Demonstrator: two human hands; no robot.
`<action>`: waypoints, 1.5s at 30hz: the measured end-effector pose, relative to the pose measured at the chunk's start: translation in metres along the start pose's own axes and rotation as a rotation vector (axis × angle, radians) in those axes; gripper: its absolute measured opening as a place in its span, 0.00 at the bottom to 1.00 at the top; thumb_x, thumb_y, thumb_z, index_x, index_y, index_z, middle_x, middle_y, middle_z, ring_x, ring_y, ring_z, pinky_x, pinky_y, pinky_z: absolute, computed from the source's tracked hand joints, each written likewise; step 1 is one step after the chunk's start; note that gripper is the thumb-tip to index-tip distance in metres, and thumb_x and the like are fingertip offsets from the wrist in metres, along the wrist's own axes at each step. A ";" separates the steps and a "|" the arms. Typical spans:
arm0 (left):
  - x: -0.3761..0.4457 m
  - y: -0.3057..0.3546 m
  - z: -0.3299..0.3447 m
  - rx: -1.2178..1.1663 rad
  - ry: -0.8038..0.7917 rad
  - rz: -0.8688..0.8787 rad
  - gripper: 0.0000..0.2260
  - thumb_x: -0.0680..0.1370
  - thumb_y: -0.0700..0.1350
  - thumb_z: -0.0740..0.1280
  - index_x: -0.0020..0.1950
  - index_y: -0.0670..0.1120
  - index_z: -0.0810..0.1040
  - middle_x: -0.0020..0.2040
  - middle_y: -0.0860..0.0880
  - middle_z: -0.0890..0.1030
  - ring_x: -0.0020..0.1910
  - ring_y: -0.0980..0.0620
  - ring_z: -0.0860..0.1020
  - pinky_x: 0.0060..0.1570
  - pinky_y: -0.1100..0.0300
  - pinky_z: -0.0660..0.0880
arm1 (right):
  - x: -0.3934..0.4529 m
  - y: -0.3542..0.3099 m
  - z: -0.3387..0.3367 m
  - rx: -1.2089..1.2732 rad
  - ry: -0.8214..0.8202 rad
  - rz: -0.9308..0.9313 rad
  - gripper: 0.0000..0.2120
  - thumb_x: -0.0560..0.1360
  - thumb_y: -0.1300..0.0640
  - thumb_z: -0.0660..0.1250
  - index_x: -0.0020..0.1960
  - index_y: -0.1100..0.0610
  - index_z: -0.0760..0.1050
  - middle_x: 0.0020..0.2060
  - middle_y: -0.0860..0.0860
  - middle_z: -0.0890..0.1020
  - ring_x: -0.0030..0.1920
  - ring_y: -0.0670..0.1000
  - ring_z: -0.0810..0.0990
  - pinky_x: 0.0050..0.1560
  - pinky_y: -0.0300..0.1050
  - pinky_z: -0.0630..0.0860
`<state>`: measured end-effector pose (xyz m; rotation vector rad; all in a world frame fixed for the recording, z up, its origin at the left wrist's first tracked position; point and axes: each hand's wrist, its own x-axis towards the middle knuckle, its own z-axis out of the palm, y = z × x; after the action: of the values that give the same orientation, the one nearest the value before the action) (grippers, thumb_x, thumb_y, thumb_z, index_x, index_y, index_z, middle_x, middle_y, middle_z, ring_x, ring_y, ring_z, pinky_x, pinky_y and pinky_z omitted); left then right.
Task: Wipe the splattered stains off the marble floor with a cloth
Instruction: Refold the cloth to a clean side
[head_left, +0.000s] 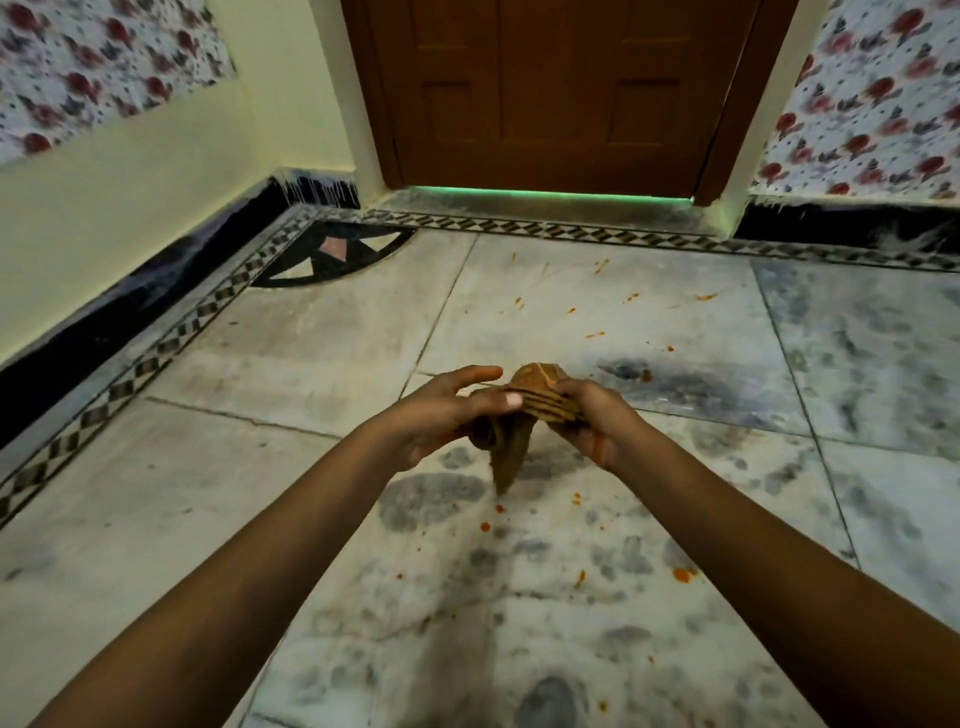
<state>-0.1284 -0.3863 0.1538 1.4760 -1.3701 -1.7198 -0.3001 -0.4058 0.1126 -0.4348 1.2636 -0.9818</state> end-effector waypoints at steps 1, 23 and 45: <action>-0.006 -0.004 0.003 0.072 -0.005 0.022 0.23 0.72 0.44 0.72 0.66 0.48 0.72 0.55 0.50 0.79 0.50 0.56 0.78 0.42 0.70 0.76 | 0.004 0.003 0.001 0.024 -0.005 0.024 0.10 0.77 0.65 0.60 0.57 0.63 0.73 0.47 0.60 0.79 0.40 0.53 0.79 0.32 0.44 0.77; -0.030 0.015 -0.023 0.016 0.255 0.000 0.11 0.79 0.48 0.62 0.60 0.48 0.73 0.52 0.47 0.80 0.49 0.50 0.79 0.41 0.61 0.77 | -0.014 0.008 0.012 -0.141 -0.386 0.075 0.23 0.77 0.38 0.55 0.54 0.54 0.75 0.48 0.52 0.81 0.49 0.52 0.79 0.49 0.46 0.75; -0.041 0.052 0.018 0.234 0.329 0.122 0.12 0.81 0.49 0.58 0.63 0.51 0.73 0.52 0.50 0.77 0.49 0.51 0.75 0.51 0.56 0.72 | -0.025 0.055 0.061 0.345 -0.204 0.130 0.23 0.80 0.41 0.49 0.59 0.54 0.76 0.54 0.56 0.79 0.54 0.55 0.75 0.52 0.48 0.71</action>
<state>-0.1455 -0.3647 0.2164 1.6743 -1.4804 -1.2088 -0.2230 -0.3696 0.1042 -0.1762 0.9051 -0.9942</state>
